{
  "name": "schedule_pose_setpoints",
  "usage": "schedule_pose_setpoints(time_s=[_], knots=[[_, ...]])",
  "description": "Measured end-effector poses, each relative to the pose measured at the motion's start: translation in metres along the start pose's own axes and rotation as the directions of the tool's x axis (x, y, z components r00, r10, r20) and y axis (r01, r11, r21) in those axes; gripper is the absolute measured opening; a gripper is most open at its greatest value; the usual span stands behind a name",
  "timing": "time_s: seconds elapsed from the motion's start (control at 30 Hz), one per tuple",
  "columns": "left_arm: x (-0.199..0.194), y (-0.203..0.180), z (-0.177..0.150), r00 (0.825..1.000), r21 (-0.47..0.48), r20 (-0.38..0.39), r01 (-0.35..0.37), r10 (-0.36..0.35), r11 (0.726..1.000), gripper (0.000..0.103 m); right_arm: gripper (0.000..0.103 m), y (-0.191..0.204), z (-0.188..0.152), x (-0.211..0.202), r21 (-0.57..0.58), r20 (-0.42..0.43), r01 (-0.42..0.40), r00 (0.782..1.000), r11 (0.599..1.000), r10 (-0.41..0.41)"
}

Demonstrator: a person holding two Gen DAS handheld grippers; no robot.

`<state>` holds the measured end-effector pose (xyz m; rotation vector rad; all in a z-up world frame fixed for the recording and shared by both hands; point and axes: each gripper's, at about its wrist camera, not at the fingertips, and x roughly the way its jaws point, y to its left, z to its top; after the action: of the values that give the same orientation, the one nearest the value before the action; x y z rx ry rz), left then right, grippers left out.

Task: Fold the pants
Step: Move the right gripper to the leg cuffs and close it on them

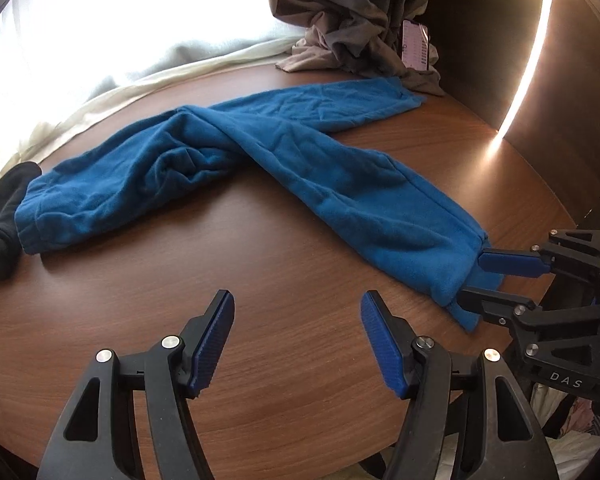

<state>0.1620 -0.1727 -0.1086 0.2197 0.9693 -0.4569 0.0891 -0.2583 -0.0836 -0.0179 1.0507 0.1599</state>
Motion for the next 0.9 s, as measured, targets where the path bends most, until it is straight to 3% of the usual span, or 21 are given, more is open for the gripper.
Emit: schedule_pose_setpoints(time_s=[0.4, 0.7, 0.9], knots=[[0.014, -0.007, -0.006, 0.998, -0.014, -0.054, -0.011, 0.010, 1.000, 0.065, 0.036, 0.003, -0.002, 0.025, -0.104, -0.057, 0.000, 0.998, 0.995, -0.006], [0.018, -0.009, -0.003, 0.998, -0.006, -0.060, -0.001, 0.001, 1.000, 0.065, 0.036, 0.002, -0.006, 0.028, -0.090, -0.046, 0.000, 0.999, 0.996, -0.004], [0.019, -0.010, -0.002, 0.998, -0.002, -0.063, 0.006, -0.006, 1.000, 0.065, 0.033, 0.009, -0.010, 0.029, -0.136, -0.022, 0.045, 0.999, 0.990, -0.048]])
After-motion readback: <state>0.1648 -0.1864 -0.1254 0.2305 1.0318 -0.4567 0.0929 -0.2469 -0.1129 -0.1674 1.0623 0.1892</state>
